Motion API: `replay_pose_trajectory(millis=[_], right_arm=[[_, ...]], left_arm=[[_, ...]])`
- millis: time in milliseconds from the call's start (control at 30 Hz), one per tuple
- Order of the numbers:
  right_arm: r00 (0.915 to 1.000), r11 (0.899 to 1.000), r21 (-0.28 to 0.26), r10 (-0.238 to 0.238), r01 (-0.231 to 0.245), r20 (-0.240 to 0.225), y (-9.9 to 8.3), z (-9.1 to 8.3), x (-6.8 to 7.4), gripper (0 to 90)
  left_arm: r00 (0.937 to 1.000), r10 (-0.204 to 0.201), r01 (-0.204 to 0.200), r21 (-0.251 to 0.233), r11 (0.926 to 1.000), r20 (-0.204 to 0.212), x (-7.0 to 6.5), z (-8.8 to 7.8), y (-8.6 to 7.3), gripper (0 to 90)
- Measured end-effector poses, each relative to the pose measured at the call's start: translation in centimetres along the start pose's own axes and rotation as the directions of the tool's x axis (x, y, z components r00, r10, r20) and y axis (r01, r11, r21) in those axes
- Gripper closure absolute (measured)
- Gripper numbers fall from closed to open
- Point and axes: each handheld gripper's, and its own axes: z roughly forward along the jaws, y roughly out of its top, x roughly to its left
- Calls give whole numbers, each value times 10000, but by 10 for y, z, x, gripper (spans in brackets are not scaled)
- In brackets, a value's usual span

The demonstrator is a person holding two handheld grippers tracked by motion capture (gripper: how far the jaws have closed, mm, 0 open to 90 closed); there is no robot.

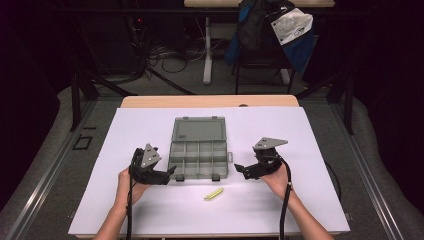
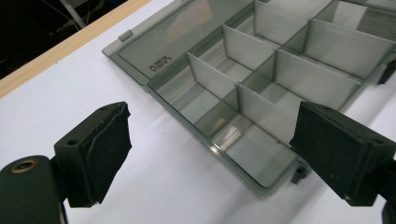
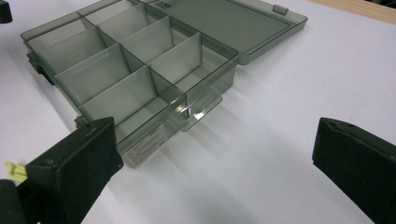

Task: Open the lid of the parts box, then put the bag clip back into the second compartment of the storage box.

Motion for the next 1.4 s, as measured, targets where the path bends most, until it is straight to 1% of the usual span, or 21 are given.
replay_pose_trajectory(millis=[67,100,133,200,367,467,533,633,700,767,833,867,1067,1233,1400], right_arm=[[10000,10000,-82,-31,31,-43,-3,-3,2,0],[10000,10000,-66,-50,50,-65,-4,-5,2,0],[9999,9999,-93,-106,105,-103,-8,-8,4,0],[9998,9999,-120,-121,120,-128,-10,-9,5,0],[9993,9994,5,-348,348,-170,-19,-12,10,0],[9992,9994,-96,-329,327,-222,-25,-15,10,0],[9992,9994,-60,-338,337,-212,-28,-16,10,0],[9990,9991,-43,-415,415,-177,-31,-18,11,0],[9991,9991,-90,-414,413,-129,-31,-21,11,0],[9991,9987,-295,-414,411,-93,-31,-24,11,0],[9992,9987,-318,-402,400,-59,-31,-25,11,0],[9993,9985,-409,-359,357,-49,-31,-26,11,0],[9992,9987,-308,-403,403,10,-32,-25,10,0],[9992,9989,-223,-407,407,-9,-34,-24,10,0],[9991,9988,-260,-418,417,-26,-33,-25,9,0]], left_arm=[[10000,-38,37,31,10000,30,-3,-1,-1,107],[10000,45,-45,30,10000,30,-6,-4,-3,107],[10000,23,-23,18,10000,59,-8,-5,-4,107],[10000,20,-20,10,10000,83,-9,-6,-4,107],[9999,94,-93,-27,10000,136,-16,-9,-6,107],[9998,98,-97,-30,9999,176,-18,-10,-8,107],[9997,128,-127,-53,9999,210,-20,-11,-9,107],[9997,74,-70,-127,9999,251,-21,-14,-12,107],[9997,77,-74,-117,9999,247,-22,-15,-14,107],[9995,119,-118,-23,9999,281,-22,-16,-16,107],[9995,117,-116,-56,9999,299,-23,-15,-16,107],[9994,192,-192,-21,9998,304,-23,-15,-16,107],[9992,218,-217,-27,9998,342,-27,-14,-16,107],[9989,326,-328,50,9994,330,-30,-14,-15,107],[9977,464,-470,122,9988,502,-34,-15,-11,107]])
